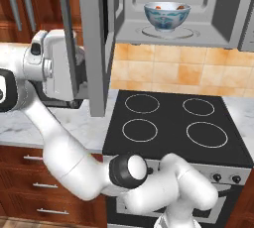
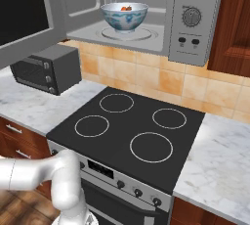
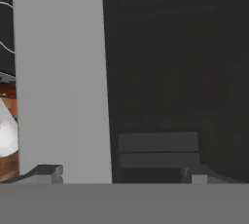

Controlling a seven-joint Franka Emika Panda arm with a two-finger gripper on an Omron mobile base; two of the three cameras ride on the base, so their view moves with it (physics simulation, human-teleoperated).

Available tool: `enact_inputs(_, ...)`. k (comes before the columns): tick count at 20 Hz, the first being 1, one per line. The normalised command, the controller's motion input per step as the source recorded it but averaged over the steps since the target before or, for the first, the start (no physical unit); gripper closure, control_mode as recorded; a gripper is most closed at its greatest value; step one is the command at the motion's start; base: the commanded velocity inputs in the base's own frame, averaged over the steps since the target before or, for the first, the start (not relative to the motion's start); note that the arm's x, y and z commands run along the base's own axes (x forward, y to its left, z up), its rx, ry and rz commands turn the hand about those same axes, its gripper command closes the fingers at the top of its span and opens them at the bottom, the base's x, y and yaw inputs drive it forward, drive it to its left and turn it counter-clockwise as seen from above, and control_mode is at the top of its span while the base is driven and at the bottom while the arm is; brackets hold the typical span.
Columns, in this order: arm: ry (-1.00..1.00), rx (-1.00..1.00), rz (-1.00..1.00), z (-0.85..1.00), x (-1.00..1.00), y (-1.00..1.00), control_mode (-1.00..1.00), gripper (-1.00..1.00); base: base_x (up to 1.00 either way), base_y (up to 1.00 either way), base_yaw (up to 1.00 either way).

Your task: Place the bowl containing the carrot and kebab skewer in the microwave. Close the microwave door and press the start button to microwave the meal.

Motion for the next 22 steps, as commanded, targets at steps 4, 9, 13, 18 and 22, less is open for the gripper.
enact_inputs(4,-0.35,0.21,-0.14,0.29,-0.72,-1.0,-1.0,-1.0,0.0,0.0,0.0)
enact_inputs(9,-0.16,0.14,0.01,-0.11,-0.61,-1.0,-1.0,-1.0,0.0,0.0,0.0)
enact_inputs(13,-0.05,0.07,0.14,-0.29,0.0,-1.0,-1.0,-1.0,0.0,0.0,0.0)
enact_inputs(18,0.01,0.0,0.23,-0.17,0.2,-0.99,-1.0,-1.0,0.0,0.0,0.0)
enact_inputs(22,0.15,0.0,0.23,-0.03,0.62,-0.83,-1.0,-1.0,0.0,0.0,0.0)
